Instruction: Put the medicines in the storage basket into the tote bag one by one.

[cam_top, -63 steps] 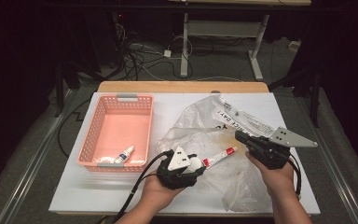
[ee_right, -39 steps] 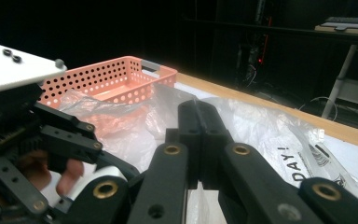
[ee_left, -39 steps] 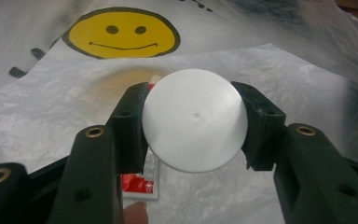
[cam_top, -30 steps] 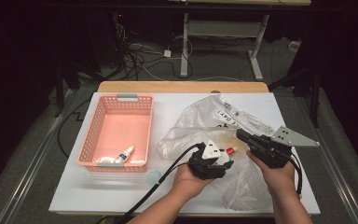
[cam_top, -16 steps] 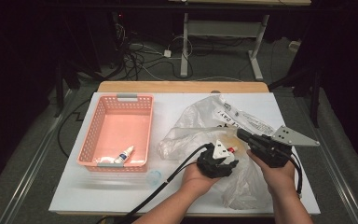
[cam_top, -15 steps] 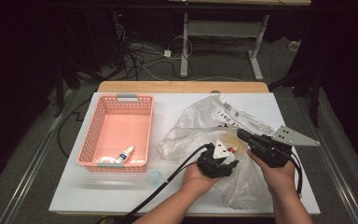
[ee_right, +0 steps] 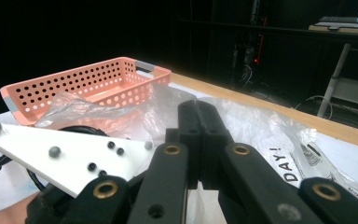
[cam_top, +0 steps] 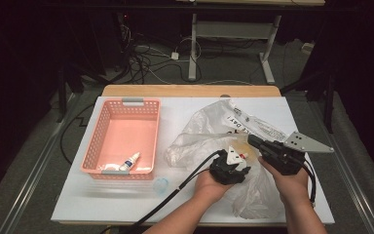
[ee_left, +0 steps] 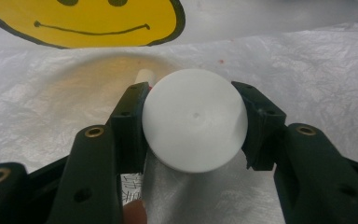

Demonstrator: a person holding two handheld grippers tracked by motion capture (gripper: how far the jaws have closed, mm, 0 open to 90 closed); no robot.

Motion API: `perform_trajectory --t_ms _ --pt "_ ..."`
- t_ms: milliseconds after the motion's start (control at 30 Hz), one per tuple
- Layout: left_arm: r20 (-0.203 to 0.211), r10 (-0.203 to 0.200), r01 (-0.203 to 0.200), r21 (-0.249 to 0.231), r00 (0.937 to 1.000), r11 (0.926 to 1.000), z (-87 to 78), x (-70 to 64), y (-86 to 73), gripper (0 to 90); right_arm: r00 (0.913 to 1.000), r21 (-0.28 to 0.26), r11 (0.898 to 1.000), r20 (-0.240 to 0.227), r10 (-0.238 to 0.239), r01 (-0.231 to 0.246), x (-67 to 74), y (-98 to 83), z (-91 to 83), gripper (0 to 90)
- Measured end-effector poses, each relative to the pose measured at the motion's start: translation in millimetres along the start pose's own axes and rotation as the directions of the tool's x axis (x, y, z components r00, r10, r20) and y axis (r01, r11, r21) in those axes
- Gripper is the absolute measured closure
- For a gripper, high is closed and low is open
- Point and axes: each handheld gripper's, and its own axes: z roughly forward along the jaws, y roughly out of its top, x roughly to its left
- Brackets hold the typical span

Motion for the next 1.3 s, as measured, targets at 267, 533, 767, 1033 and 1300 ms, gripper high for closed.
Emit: perform_trajectory --t_ms 267,533,767,1033,1300 --pt "0.011 -0.017 0.017 -0.013 0.9998 0.9998 4.3 1.3 0.9 48.4 1.0000 0.006 1.000 -0.001 -0.002 0.002 0.4 -0.6 0.6 90.0" --pt "0.032 -0.009 0.009 0.008 0.9994 0.9999 6.0 -0.3 1.8 44.5 1.0000 0.005 1.000 -0.001 -0.003 0.003 0.6 -0.8 0.8 90.0" --pt "0.037 -0.003 0.004 -0.004 0.9993 1.0000 -5.1 1.8 -3.0 38.2 1.0000 0.001 1.000 0.002 -0.002 0.002 -0.6 -0.7 -0.6 90.0" --pt "0.056 -0.040 0.040 -0.012 0.9977 0.9991 -23.1 4.8 -10.9 31.5 0.9999 0.002 1.000 0.002 -0.014 0.014 0.2 -0.2 -0.1 90.0" --pt "0.070 -0.039 0.040 -0.024 0.9968 0.9989 -46.6 7.3 -17.7 22.7 0.9999 0.003 1.000 0.006 -0.016 0.016 1.0 0.2 -0.7 90.0"
